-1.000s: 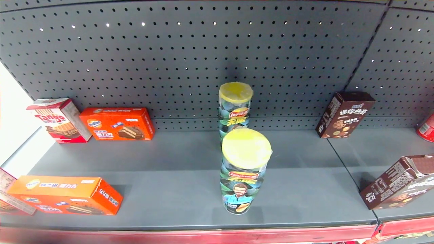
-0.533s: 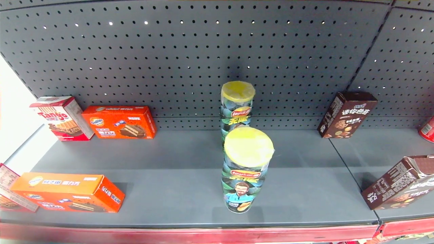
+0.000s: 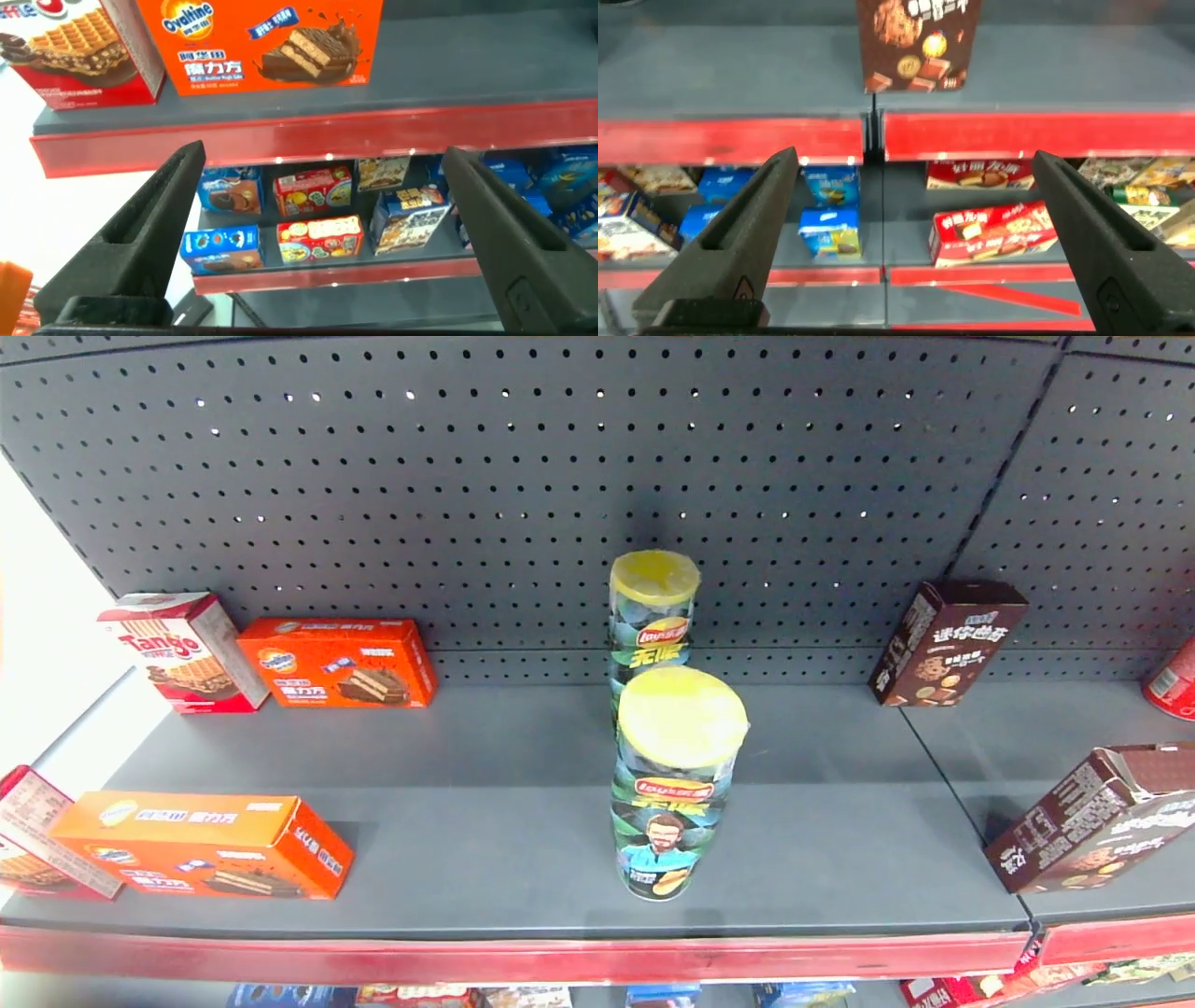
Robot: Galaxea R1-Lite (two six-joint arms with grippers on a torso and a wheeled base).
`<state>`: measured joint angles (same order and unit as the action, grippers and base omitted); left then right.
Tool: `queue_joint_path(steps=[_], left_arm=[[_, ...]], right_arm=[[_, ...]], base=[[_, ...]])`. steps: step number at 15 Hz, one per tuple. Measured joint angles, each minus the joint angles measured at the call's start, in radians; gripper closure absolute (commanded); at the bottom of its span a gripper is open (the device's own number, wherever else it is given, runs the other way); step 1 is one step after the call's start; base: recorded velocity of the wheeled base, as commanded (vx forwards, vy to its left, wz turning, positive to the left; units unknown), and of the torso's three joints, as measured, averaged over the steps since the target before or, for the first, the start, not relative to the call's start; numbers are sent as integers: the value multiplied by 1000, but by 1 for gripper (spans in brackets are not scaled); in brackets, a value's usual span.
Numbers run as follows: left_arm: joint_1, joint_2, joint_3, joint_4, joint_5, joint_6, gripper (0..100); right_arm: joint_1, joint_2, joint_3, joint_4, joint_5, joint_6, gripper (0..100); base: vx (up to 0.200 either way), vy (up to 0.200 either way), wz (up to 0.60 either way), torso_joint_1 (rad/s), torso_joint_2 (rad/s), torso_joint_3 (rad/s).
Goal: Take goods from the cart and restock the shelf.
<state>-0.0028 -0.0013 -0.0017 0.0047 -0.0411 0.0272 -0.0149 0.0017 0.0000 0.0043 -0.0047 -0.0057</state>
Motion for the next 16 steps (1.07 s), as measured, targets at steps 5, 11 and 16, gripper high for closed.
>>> queue_joint_path(steps=[5,11,16], left_arm=[[0,0,0,0,0,0,0],[0,0,1,-4,1,-1,0],[0,0,2,-5,13,-1,0]], right_arm=[[0,0,0,-1,0,0,0],[0,0,0,-1,1,-1,0],[-1,0,0,-1,3,-4,0]], base=[[0,0,0,0,0,0],[0,0,0,0,0,0],[0,0,0,0,0,0]])
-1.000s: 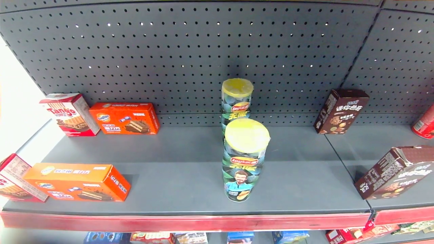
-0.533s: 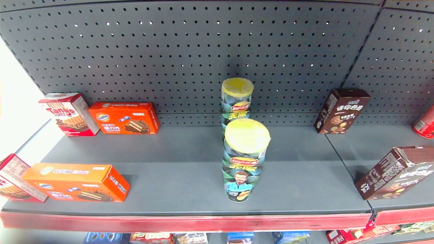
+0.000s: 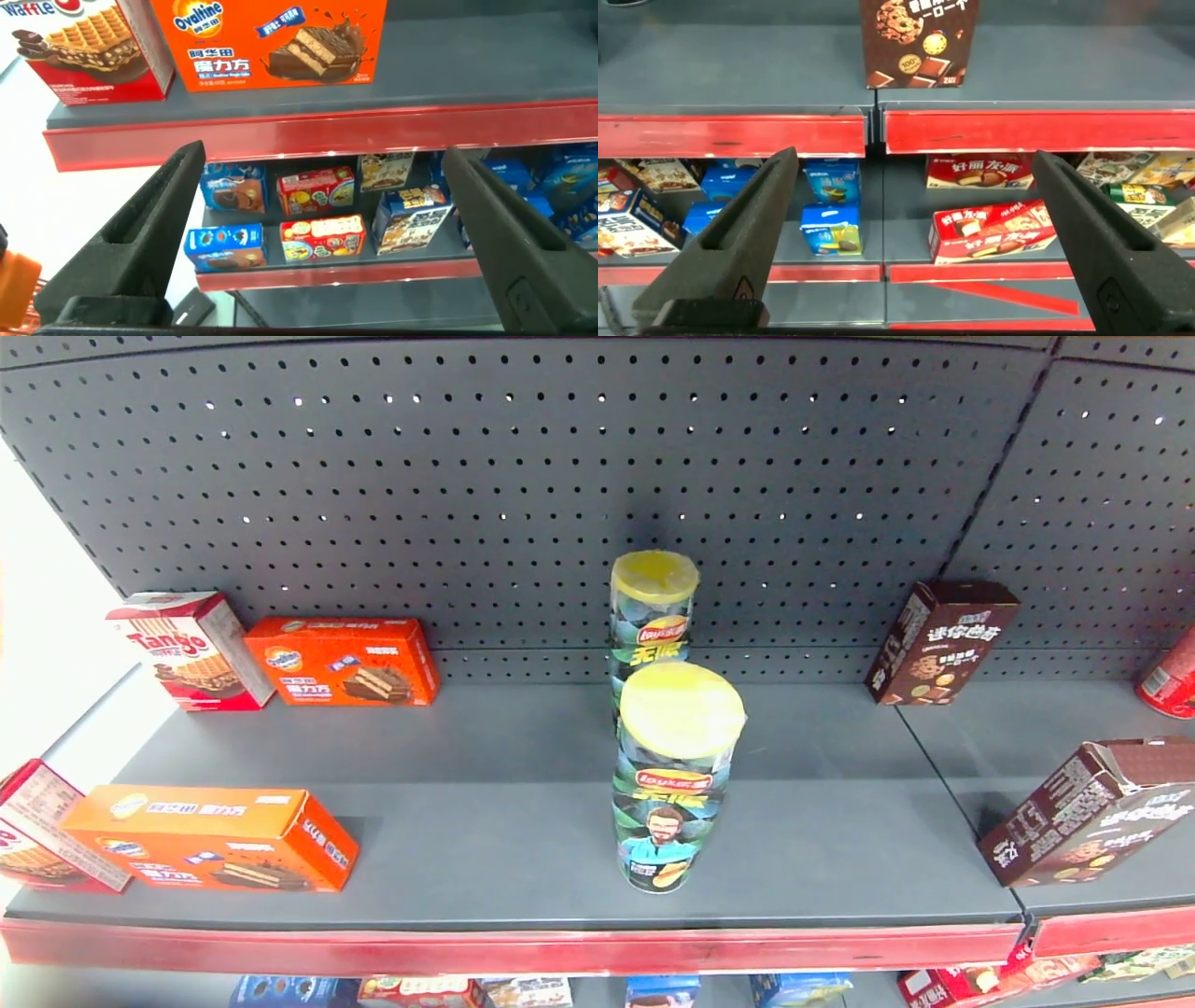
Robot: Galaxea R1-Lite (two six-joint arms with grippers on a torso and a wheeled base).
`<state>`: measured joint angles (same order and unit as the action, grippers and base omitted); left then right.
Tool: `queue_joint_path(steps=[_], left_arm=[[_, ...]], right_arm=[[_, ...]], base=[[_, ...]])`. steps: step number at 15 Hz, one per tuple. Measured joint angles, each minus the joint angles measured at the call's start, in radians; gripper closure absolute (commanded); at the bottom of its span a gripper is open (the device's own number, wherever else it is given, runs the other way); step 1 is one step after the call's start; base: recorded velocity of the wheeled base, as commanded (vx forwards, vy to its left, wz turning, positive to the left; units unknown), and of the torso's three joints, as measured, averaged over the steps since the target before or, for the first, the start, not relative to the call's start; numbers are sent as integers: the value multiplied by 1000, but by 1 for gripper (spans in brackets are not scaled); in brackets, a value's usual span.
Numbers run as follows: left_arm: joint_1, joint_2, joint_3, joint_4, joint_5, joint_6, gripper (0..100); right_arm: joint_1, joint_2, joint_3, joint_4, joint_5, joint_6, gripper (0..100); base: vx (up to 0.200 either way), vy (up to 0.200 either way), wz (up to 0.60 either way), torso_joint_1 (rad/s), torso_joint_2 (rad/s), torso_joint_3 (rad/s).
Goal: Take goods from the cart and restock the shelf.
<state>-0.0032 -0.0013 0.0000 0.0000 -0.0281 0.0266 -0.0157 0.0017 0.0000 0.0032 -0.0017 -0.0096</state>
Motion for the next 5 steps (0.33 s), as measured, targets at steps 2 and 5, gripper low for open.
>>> queue_joint_path(steps=[2,5], left_arm=[[0,0,0,0,1,0,0],[0,0,0,0,2,-1,0]], right_arm=[[1,0,0,0,-1,1,0],[1,0,0,0,-3,2,0]], base=[[0,0,0,0,0,0],[0,0,0,0,0,0]])
